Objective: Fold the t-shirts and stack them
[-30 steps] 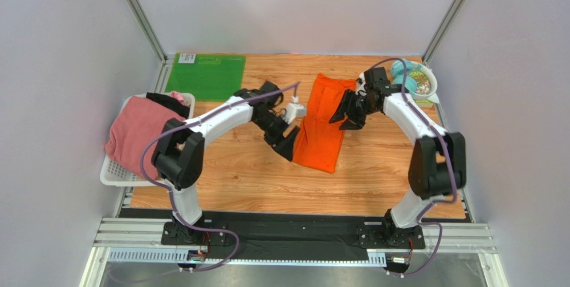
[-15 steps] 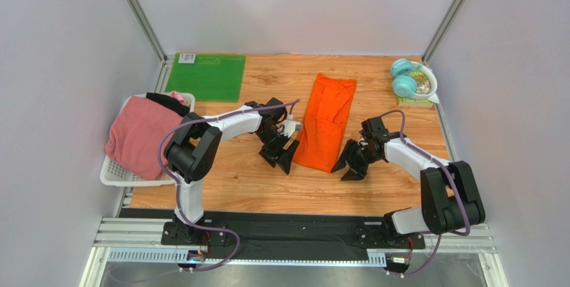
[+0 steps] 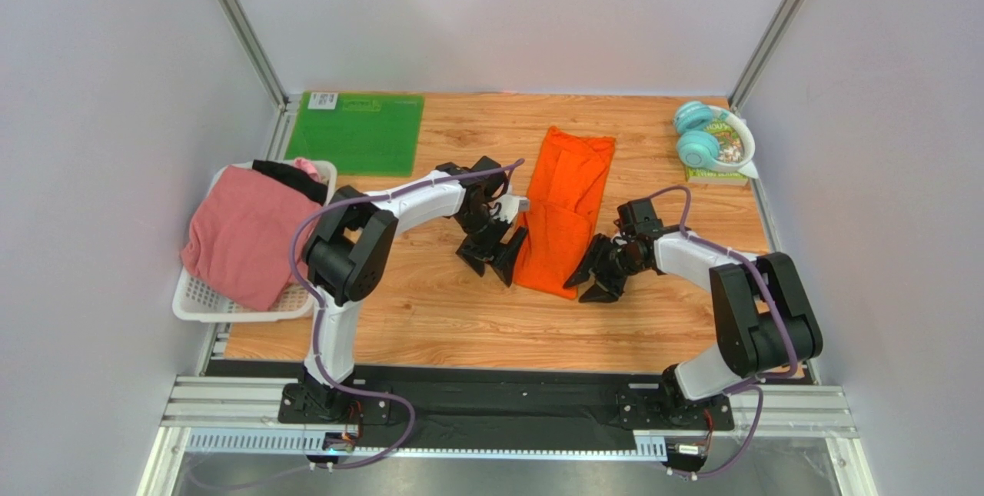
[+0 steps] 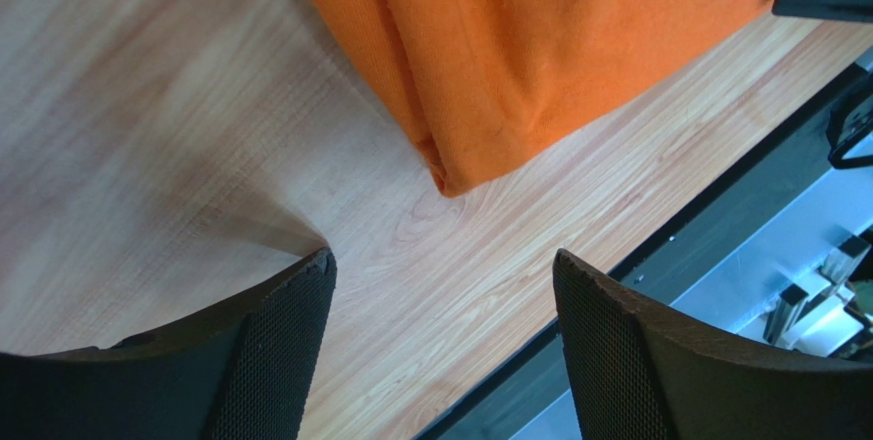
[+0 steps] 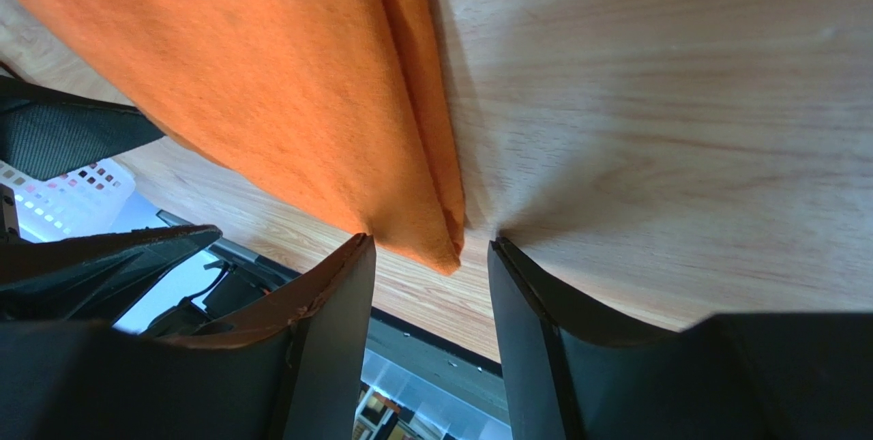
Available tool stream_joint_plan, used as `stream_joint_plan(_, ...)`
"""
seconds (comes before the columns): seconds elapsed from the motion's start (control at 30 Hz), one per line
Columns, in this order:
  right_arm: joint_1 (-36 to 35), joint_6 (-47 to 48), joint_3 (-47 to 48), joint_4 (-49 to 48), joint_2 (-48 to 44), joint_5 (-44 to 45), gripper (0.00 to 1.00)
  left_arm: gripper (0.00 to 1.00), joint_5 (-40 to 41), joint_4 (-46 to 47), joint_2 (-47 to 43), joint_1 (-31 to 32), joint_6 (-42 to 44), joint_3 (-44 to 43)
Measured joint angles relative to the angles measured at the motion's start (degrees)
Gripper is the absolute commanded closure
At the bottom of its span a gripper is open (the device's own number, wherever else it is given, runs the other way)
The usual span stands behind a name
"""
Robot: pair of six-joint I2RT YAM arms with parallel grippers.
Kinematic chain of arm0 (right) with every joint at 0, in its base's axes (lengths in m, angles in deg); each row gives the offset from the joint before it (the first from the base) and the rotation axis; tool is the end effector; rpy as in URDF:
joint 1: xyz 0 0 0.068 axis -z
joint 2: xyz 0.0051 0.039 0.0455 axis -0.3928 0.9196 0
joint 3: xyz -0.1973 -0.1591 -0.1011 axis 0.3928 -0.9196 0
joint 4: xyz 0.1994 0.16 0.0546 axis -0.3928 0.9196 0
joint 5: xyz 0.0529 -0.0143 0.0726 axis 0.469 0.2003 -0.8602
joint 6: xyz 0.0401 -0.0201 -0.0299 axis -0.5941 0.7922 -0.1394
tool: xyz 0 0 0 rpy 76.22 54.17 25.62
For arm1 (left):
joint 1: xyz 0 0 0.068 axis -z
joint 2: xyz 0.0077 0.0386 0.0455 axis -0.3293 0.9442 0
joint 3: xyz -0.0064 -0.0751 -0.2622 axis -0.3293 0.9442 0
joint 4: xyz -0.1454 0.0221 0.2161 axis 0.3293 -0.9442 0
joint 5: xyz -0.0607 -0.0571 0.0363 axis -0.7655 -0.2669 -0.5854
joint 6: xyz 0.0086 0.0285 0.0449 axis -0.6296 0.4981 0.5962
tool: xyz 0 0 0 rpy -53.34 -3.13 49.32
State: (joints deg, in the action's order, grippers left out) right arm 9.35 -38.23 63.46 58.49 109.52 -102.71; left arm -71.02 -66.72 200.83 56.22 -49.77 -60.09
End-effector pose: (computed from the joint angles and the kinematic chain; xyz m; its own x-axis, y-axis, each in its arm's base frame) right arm 0.2345 0.0749 0.1366 -0.9090 0.4003 0.1157 0.3982 0.7528 0.5242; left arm 0.3051 -0.2511 0.1584 -0.8543 0.5121 -0.0885 0.4863 0.7276 -0.4839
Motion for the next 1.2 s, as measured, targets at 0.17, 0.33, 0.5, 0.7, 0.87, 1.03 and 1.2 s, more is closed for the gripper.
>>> stream_joint_plan(0.17,-0.2,-0.8,-0.6,-2.0,0.0,-0.5,0.51,0.15,2.5,-0.3,1.3,0.0,-1.4,-2.4)
stream_joint_plan(0.33,-0.7,-2.2,-1.6,-4.0,0.0,-1.2,0.53,0.15,4.2,-0.4,3.5,0.1,-2.4,-6.1)
stream_joint_plan(0.5,-1.2,-3.6,-3.3,-6.3,-0.6,-2.1,0.54,0.18,5.0,-0.4,4.7,0.5,-3.2,-8.0)
stream_joint_plan(0.7,-1.2,-4.1,-4.2,-7.3,-0.9,-2.6,0.56,0.25,6.4,0.6,4.8,2.1,-3.4,-7.9)
stream_joint_plan(0.87,-1.2,-4.2,-4.2,-7.5,-0.9,-2.8,0.57,0.31,6.6,2.5,4.2,4.1,-3.5,-6.7)
stream_joint_plan(1.03,-1.2,-4.2,-4.2,-7.6,-0.8,-2.8,0.58,0.37,6.4,4.0,4.0,5.2,-3.6,-5.6)
stream_joint_plan(1.2,-1.2,-4.2,-3.9,-7.6,-0.1,-3.1,0.59,0.37,6.1,5.6,3.2,5.1,-3.6,-4.0)
